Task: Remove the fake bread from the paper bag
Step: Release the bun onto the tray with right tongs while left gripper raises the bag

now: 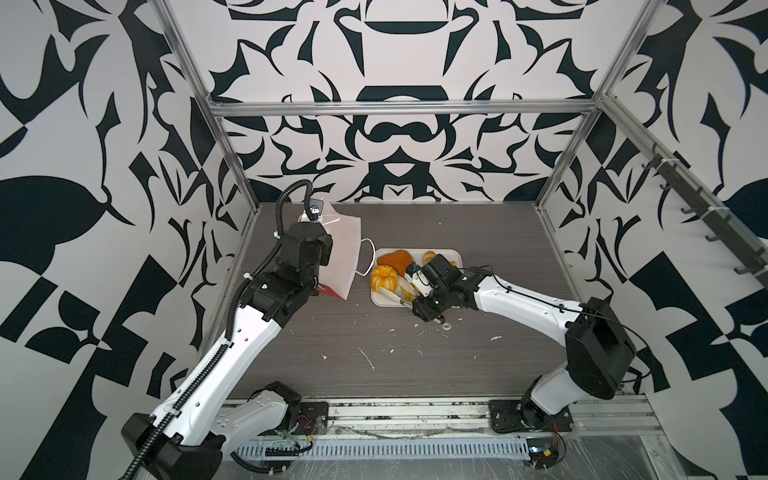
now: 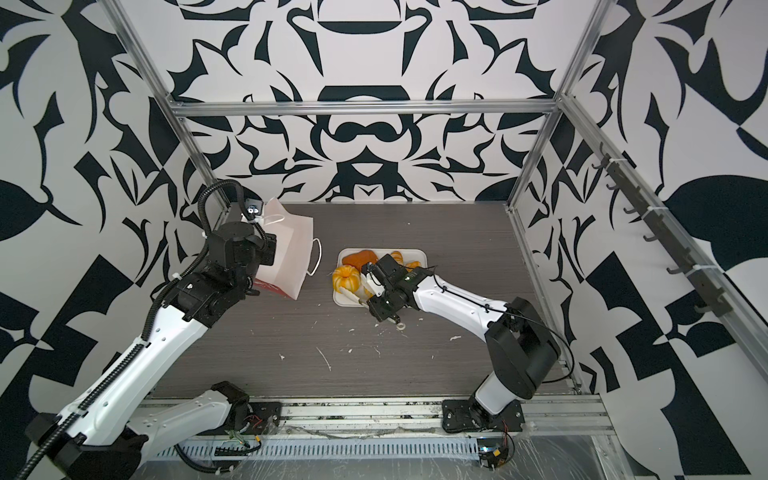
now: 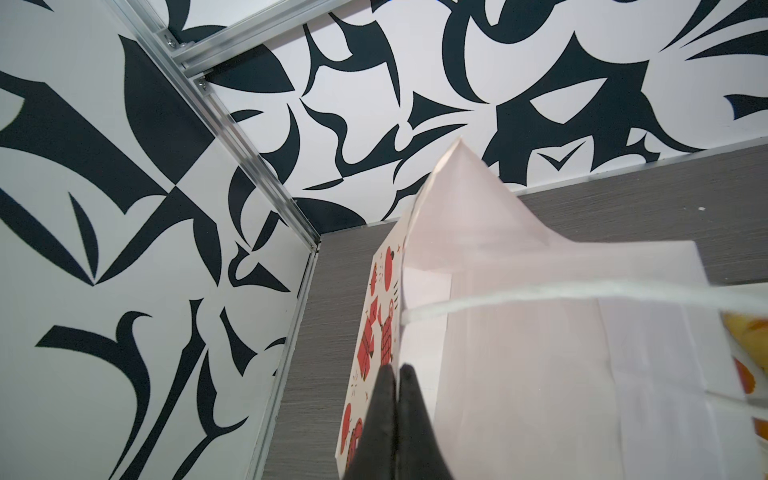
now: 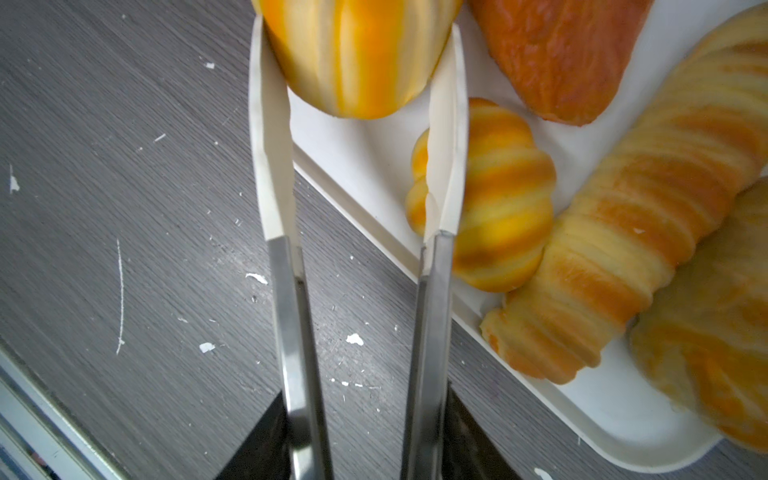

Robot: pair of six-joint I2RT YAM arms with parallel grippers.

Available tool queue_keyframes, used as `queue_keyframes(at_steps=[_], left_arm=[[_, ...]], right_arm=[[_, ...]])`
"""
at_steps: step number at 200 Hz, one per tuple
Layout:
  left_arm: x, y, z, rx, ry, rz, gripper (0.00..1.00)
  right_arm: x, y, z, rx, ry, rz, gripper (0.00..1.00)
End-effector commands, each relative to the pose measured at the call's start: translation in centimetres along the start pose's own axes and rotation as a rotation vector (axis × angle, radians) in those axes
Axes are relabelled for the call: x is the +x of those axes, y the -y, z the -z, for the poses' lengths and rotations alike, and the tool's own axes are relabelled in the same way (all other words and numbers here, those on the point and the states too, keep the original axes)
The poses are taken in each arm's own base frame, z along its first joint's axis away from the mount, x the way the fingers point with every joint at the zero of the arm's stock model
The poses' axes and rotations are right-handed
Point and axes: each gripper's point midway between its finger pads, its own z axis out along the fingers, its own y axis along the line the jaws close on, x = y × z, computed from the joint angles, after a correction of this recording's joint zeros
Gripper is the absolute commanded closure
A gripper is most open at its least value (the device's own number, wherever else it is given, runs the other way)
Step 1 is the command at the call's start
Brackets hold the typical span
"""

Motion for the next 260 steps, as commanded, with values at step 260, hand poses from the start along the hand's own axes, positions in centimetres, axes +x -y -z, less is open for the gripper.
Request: queue_keyframes(at_steps=[260], left_arm=[[-0.9,-0.1,0.8,0.033,0.043,0.057,1.00]], right_arm=[[-3.6,-0.1,7.9,0.037,0.258,-0.014,0.46]])
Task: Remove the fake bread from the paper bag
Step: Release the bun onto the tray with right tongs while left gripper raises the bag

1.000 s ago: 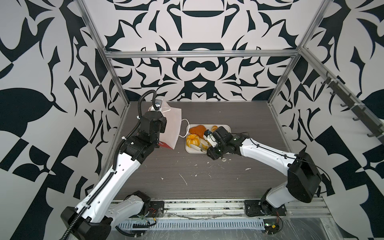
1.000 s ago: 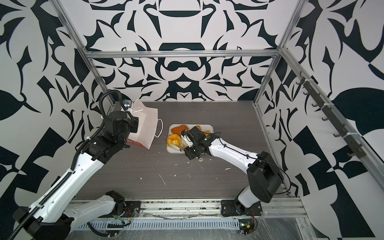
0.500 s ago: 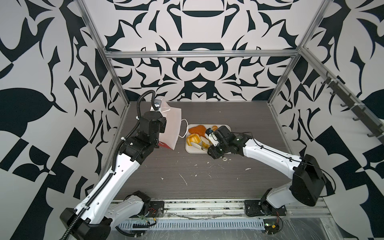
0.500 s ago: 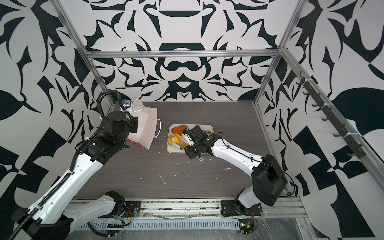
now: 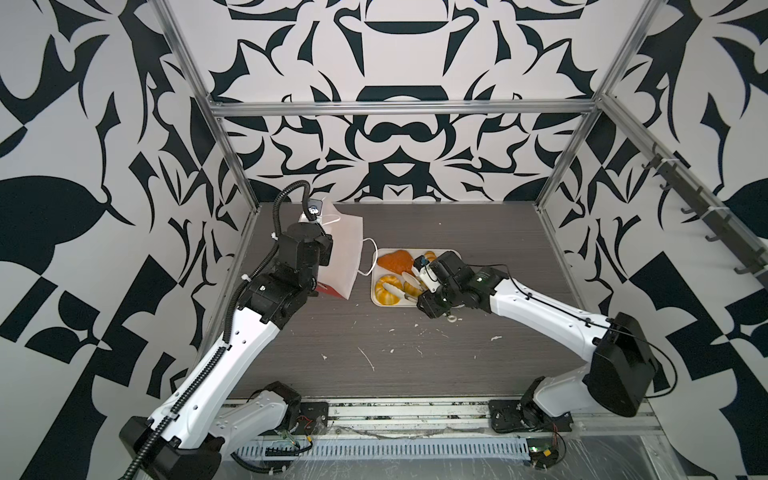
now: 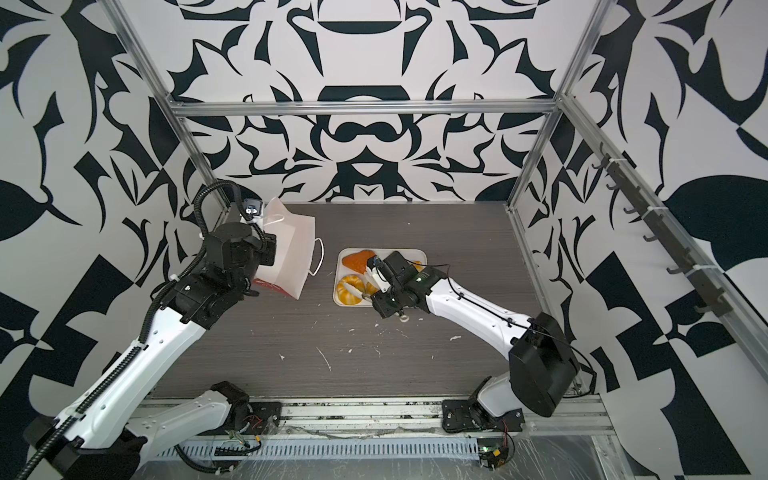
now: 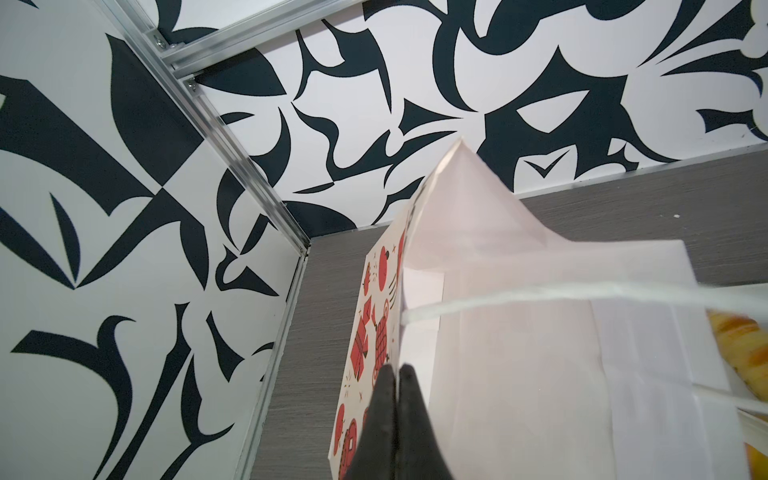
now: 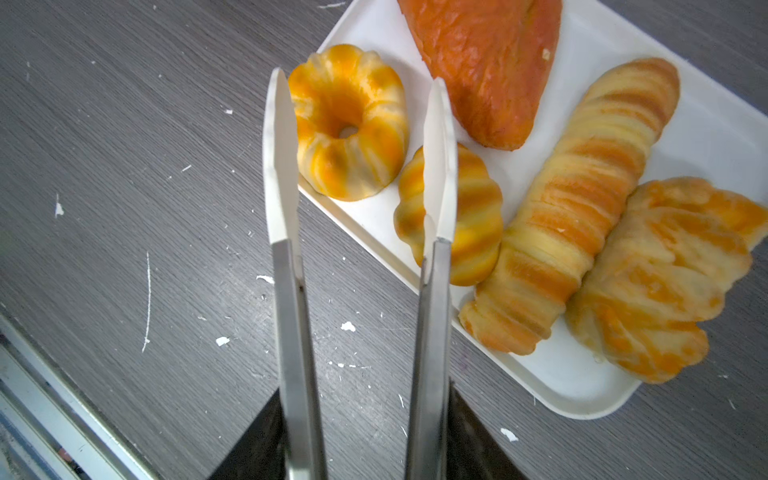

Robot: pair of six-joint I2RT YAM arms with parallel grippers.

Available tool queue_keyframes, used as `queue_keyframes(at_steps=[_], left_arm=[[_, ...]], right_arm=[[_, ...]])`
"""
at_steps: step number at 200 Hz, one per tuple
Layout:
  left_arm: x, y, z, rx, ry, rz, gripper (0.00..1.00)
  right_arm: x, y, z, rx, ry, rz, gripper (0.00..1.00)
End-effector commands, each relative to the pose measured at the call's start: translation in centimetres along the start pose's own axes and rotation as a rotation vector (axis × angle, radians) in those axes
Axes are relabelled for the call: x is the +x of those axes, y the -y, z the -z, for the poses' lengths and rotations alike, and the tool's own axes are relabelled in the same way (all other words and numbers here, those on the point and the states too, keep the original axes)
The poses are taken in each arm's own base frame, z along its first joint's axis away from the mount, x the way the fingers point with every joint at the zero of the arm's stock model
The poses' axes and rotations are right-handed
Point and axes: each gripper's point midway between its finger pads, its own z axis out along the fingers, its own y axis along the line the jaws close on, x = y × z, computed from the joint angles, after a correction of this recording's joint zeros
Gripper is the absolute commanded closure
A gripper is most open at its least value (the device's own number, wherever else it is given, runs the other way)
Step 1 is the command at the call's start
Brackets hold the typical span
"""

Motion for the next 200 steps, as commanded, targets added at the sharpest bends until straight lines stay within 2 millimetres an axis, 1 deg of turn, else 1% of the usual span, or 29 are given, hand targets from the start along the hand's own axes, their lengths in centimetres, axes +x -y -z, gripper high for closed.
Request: queue_keyframes(at_steps=[1,14,31,46,60,65,79,91,104,120,125,131,164,200], left_arm=[[-0.6,-0.2,0.5,0.007,0.027,0.033,1.00],[-0.9,-0.2,0.5,0.011,0.032,0.041,1.00],[-1.2,0.0,0.6,0.024,0.039,0.053,1.00],[-1.7,0.1,0.8,0.043,0.048,0.072,1.00],[-2.1,0.4,0.9,0.063,0.058,0.096,1.00],[-2.3,0.6,0.9,0.074,0.060,0.107,1.00],[-2.7,1.1,0.7,0.102,0.065,0.130,1.00],[-3.1,1.7,0.5,0.127,0.069,0.150,1.00],[-3.5,2.1,0.3,0.144,0.073,0.168,1.00],[-4.0,2.6,-0.2,0.157,0.080,0.190,1.00],[-4.1,2.7,-0.4,0.158,0.083,0.192,1.00],[-4.2,2.9,-0.5,0.165,0.085,0.194,1.00],[-4.0,4.5,-1.9,0.202,0.068,0.222,1.00],[-3.9,5.6,-3.5,0.209,0.053,0.242,1.00]], right_arm=[[-3.1,0.0,3.5,0.014,0.160,-0.005,0.46],[-3.7,0.7,4.7,0.058,0.205,-0.014,0.47],[-4.3,3.0,6.0,0.171,0.251,-0.053,0.51],[-4.0,6.2,6.7,0.269,0.258,-0.127,0.54],[-3.0,9.4,6.8,0.324,0.236,-0.223,0.55],[-2.6,10.8,6.8,0.349,0.226,-0.262,0.55],[-1.2,14.0,6.2,0.404,0.183,-0.350,0.55],[-0.2,16.4,5.7,0.441,0.152,-0.420,0.54],[0.5,18.6,5.1,0.467,0.134,-0.481,0.54],[1.2,20.7,4.1,0.500,0.116,-0.524,0.51],[1.8,21.9,4.0,0.541,0.098,-0.539,0.50],[2.4,22.8,3.4,0.559,0.072,-0.558,0.49],[5.3,26.3,1.0,0.596,-0.010,-0.654,0.43],[7.9,28.8,-1.1,0.606,-0.072,-0.745,0.41]])
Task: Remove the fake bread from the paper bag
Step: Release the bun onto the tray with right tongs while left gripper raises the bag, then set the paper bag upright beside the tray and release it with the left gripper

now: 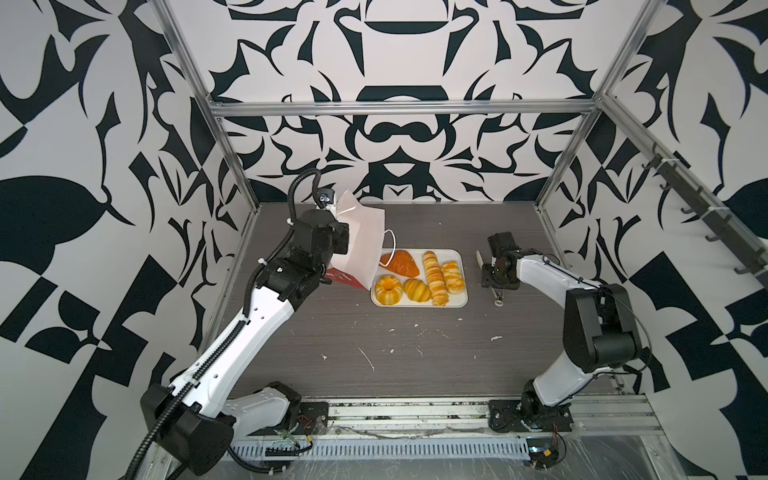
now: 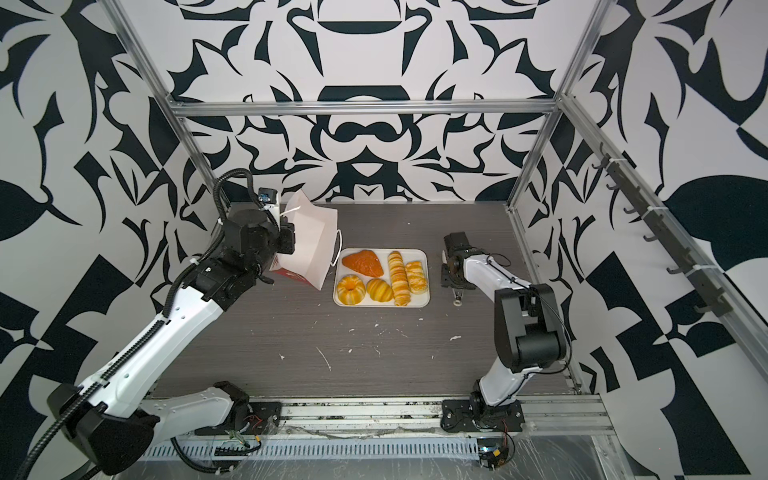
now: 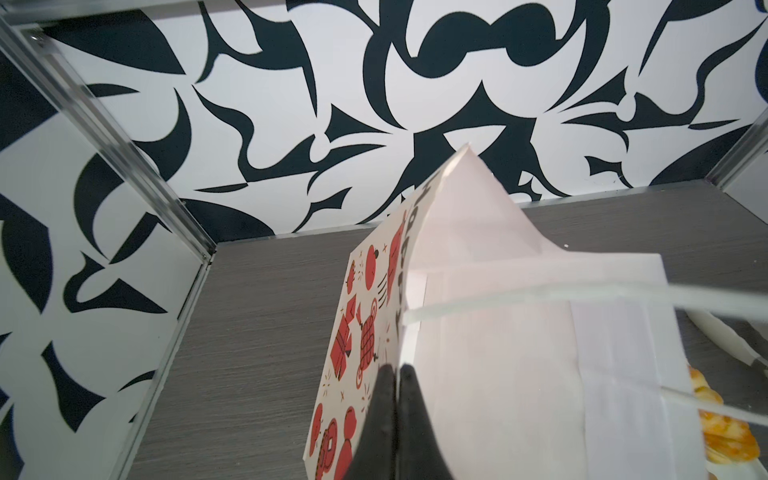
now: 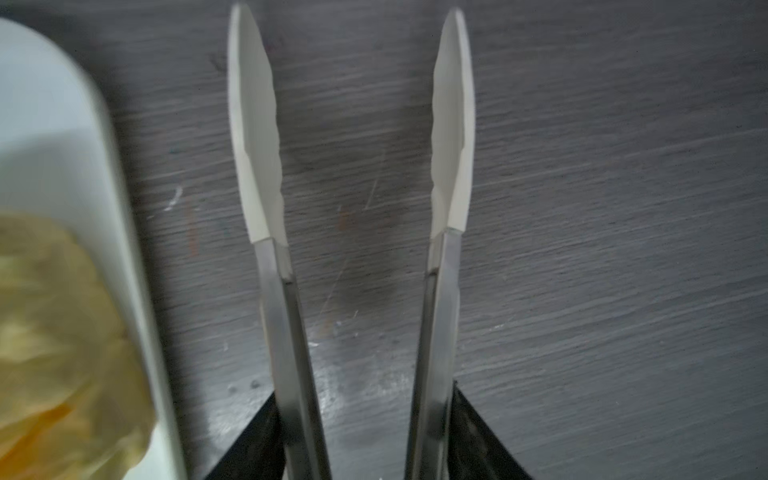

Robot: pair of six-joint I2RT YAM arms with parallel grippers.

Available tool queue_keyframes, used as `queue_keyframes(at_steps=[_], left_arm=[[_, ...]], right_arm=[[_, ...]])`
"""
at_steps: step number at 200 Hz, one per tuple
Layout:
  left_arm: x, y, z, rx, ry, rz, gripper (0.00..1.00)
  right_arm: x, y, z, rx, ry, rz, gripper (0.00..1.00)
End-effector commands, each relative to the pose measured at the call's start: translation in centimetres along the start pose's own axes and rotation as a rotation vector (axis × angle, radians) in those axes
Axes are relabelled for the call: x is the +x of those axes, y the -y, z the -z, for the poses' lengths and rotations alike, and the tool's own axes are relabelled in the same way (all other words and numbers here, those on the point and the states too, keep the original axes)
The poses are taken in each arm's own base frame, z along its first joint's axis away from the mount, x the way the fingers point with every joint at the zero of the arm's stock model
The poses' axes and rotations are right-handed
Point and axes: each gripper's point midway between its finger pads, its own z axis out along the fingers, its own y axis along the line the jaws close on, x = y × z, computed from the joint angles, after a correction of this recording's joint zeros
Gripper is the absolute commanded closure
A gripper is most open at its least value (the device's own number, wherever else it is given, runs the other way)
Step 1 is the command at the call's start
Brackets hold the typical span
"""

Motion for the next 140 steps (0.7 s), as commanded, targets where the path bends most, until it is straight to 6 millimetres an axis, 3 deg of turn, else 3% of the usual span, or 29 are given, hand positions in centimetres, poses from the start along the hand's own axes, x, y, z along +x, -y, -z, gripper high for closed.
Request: queue_keyframes(at_steps=[1,26,31,48,140], left_arm=[[-2.5,0.5,-0.2,0.021,0.068,0.075,1.00],[-2.8,0.7,-0.9,0.015,0.050,0.100,1.00],[-2.1,1.0,-2.0,0.010,0.018,0.097,1.00],[-2.1,1.0,-2.7,-0.001,-0.003,0.115,1.00],[-0.5,-0.1,-6.3,0.083,-0.134,0.280,1.00]], right_arm=[[-1.4,1.0,-0.8,0.019,0.034,-0.068,0.41],[-1.1,1.8,-2.1,0.049,0.008,-0.084,0.39],[-1.0,1.9,-2.2,0.051,0.006,-0.088,0.38],[-1.0,2.0,-2.3,0.052,0.008,-0.098,0.35],[-1.0,3.0,1.0,0.052,0.106,-0.163,0.22]])
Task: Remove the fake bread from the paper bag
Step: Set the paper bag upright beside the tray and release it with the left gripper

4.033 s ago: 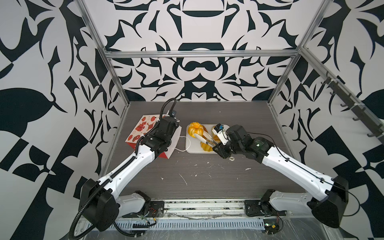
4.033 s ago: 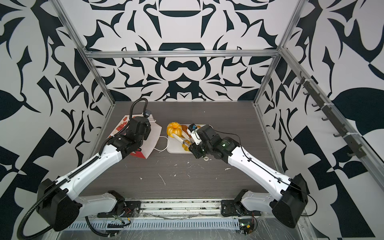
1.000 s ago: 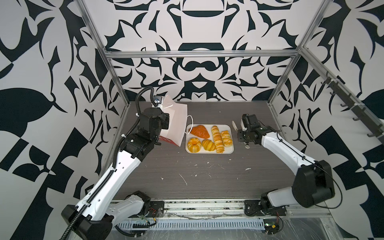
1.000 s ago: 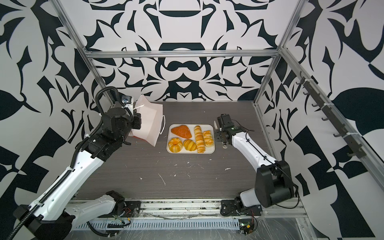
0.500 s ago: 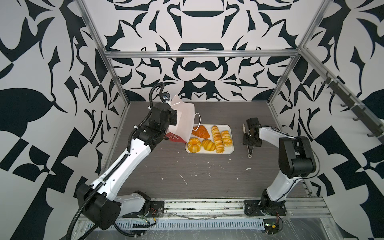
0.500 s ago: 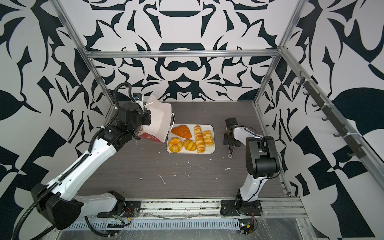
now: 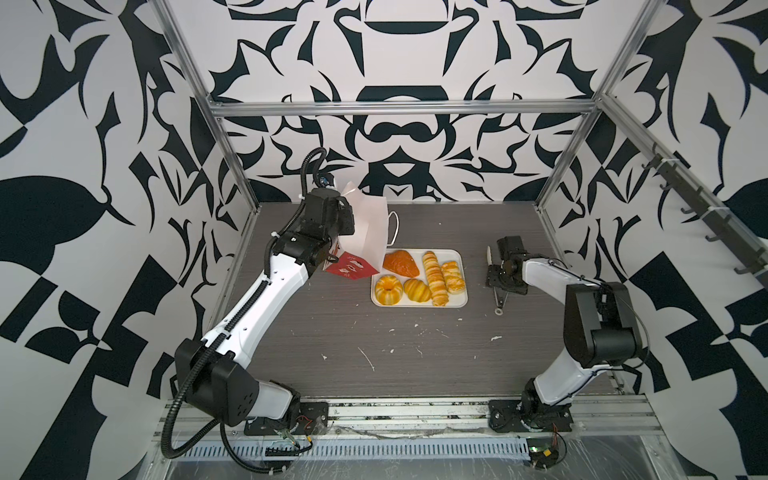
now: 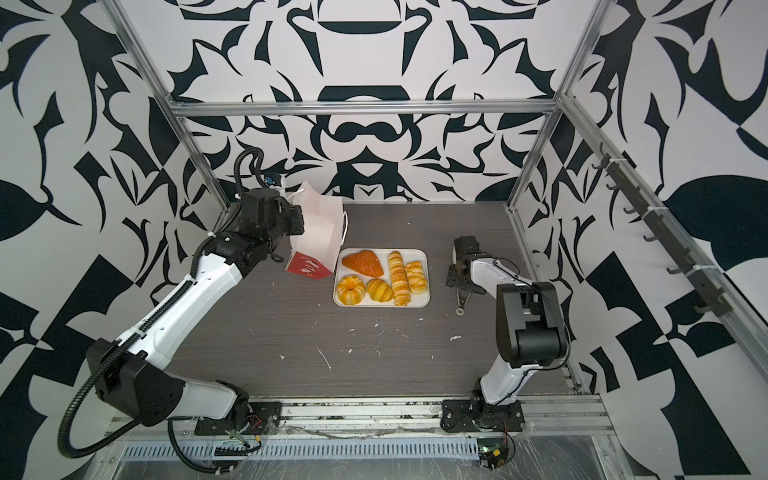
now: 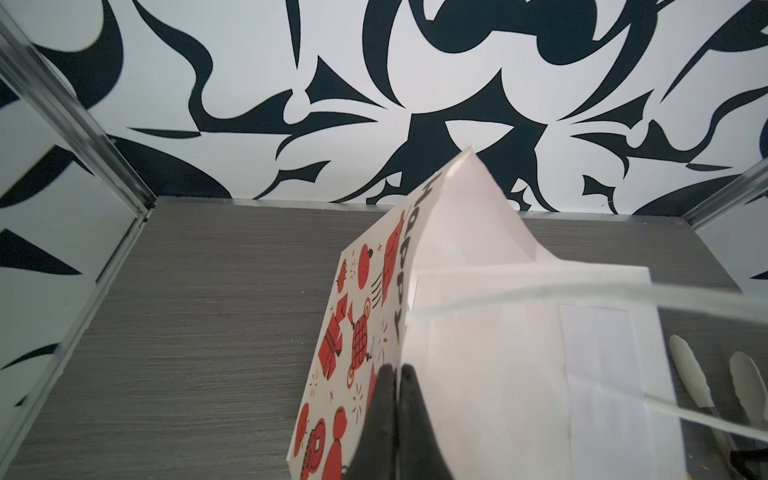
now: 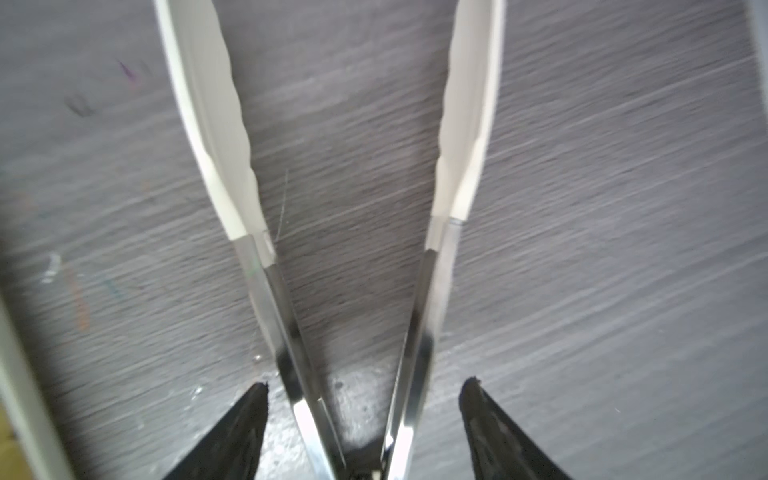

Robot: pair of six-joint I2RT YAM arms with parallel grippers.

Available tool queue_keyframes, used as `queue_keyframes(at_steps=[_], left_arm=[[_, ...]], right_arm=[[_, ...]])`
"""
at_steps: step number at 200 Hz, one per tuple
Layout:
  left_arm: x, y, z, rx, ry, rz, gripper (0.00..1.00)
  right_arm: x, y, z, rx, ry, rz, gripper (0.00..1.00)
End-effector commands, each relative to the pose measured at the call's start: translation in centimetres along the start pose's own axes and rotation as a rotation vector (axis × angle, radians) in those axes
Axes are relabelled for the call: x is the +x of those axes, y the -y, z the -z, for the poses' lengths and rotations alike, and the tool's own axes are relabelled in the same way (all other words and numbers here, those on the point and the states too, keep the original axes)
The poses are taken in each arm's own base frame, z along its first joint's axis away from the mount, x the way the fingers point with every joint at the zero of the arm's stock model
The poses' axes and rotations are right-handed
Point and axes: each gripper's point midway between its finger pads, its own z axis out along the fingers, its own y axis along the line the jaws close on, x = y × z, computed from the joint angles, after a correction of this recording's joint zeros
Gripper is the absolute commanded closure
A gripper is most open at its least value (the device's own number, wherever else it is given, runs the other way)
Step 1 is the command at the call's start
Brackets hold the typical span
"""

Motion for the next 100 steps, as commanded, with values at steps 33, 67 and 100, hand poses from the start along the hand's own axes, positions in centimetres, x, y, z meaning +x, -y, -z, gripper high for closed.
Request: queue_keyframes(at_steps=[33,67,100], left_arm=[[-0.3,-0.9,-2.0,0.152,-0.073,0.165,1.00],[-0.1,-1.8,-4.0,0.221,-0.130,0.191,1.00],[0.3,-2.1,-5.3,0.247,-0.164,0.194,1.00]], right_arm=[[-1.2,0.7,2.4,-0.004,0.096,-0.048,0.22],[-0.9,0.3,2.2,-0.029,0.091,-0.049,0.22],[-0.6,0.2,2.1,-0.037,0.086,-0.054,0.22]])
